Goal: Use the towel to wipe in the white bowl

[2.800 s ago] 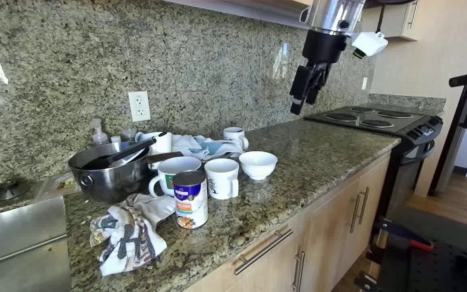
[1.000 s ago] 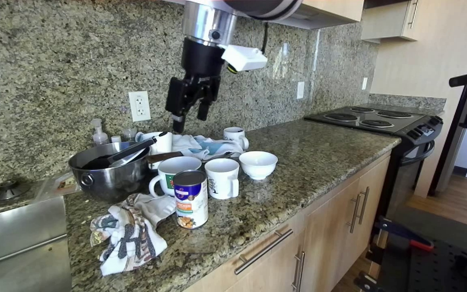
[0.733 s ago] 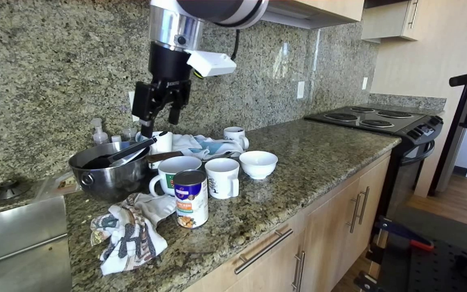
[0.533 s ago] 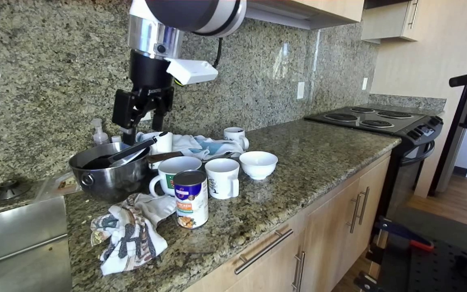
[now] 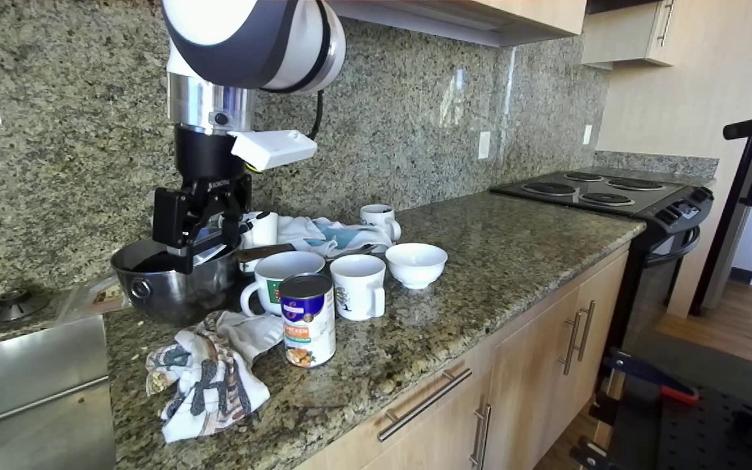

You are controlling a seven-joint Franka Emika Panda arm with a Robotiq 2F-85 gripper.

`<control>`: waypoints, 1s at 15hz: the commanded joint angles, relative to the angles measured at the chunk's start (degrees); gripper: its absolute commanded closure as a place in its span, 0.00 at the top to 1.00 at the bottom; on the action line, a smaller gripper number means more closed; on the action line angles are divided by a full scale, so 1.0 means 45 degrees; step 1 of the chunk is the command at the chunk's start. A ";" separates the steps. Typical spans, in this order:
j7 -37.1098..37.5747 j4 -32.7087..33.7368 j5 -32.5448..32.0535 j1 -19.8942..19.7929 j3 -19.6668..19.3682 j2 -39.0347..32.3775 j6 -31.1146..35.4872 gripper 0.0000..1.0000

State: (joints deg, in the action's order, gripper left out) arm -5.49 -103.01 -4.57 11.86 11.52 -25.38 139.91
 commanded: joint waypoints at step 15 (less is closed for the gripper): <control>-0.0269 0.0046 0.1231 0.0141 0.0652 -0.1101 -0.0657 1.00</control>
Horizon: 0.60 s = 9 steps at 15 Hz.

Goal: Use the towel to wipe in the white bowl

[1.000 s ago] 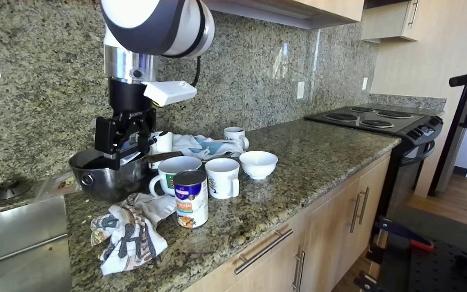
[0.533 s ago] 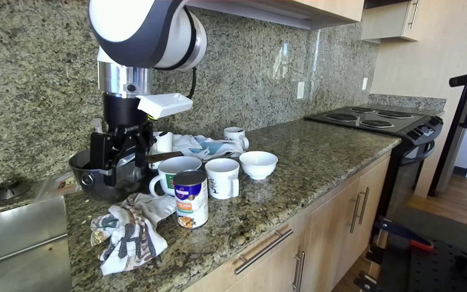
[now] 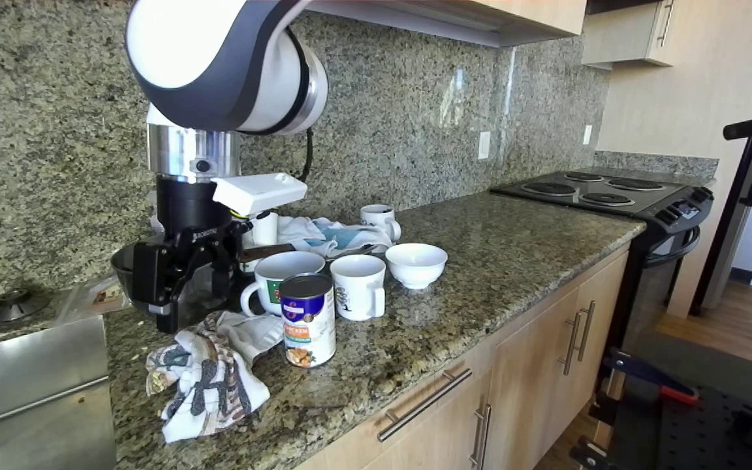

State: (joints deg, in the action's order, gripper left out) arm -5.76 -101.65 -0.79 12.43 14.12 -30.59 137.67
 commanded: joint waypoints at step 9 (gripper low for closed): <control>0.0063 -0.1264 0.0409 0.0225 0.0096 -0.0183 0.0583 1.00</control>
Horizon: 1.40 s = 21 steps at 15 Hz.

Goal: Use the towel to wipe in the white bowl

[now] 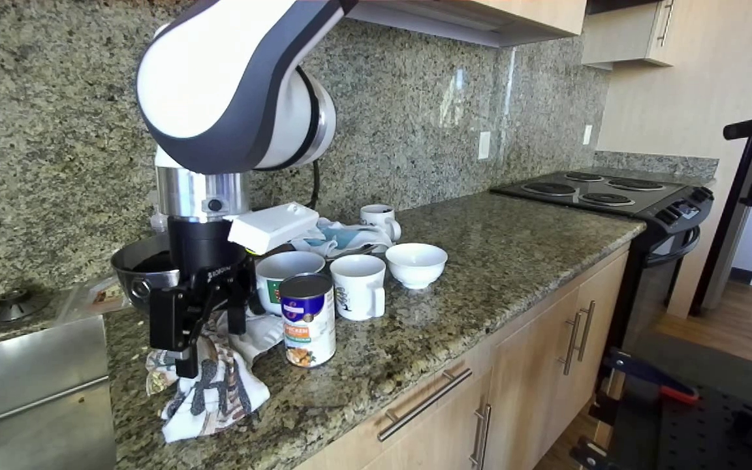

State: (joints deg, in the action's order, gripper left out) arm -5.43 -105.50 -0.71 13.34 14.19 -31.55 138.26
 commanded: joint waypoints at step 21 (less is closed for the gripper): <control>0.1834 -0.0668 -0.0226 0.0904 -0.0918 -0.0251 0.2208 0.12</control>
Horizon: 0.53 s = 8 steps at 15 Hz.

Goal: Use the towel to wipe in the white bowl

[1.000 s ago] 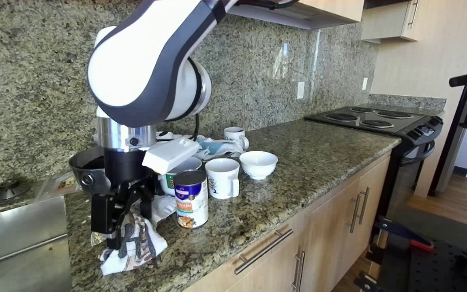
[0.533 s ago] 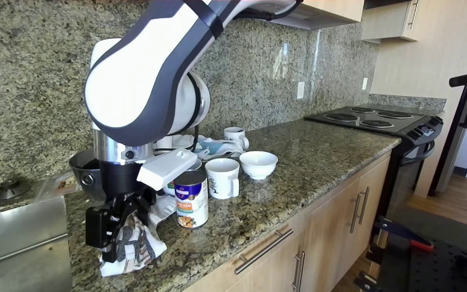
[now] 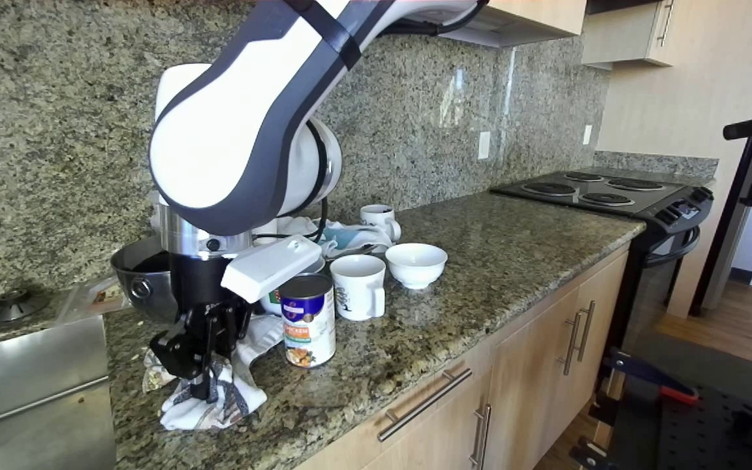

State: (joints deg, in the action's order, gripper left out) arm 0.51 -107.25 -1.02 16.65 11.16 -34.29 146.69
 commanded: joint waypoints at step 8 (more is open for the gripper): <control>-0.0237 -0.0298 0.0357 -0.0503 0.0183 0.1222 0.0029 0.04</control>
State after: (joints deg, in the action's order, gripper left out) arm 0.47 -107.11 -0.77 15.94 10.94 -32.54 147.67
